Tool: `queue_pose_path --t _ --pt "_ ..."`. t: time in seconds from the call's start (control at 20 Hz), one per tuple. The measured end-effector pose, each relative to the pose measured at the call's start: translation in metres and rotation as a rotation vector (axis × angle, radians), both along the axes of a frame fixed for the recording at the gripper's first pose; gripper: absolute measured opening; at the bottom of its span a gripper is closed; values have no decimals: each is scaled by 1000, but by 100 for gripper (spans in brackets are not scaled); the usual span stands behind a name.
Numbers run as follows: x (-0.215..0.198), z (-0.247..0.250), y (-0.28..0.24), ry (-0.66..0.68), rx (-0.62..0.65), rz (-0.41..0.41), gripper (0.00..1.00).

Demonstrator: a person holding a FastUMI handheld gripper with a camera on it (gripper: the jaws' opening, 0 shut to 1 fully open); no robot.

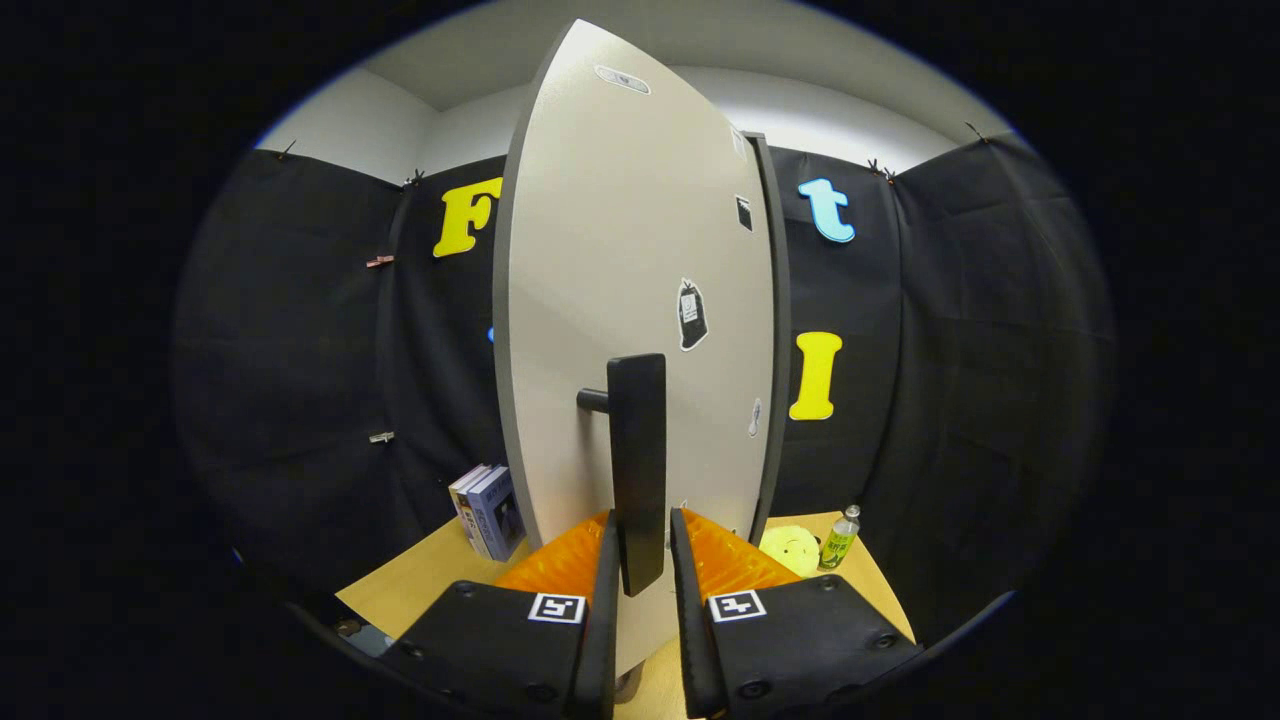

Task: Open the shoe cabinet door, grab the shoes and put them into the shoe cabinet, then close the shoe cabinet door.

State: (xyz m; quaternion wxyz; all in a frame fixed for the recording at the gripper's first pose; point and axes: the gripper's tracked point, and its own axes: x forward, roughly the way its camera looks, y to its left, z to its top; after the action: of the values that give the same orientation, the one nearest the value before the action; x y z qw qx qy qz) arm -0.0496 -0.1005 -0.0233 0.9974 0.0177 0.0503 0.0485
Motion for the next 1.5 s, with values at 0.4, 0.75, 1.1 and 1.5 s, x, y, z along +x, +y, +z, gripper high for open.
queue_pose_path --t 0.4,0.75,1.1,1.5 --pt "-32 17 -37 -54 -5 -87 30" --pt "-64 32 -49 -138 -46 -158 30" --pt "-71 -7 -6 -69 -25 -58 30" --pt "-32 -114 63 91 -32 21 30"
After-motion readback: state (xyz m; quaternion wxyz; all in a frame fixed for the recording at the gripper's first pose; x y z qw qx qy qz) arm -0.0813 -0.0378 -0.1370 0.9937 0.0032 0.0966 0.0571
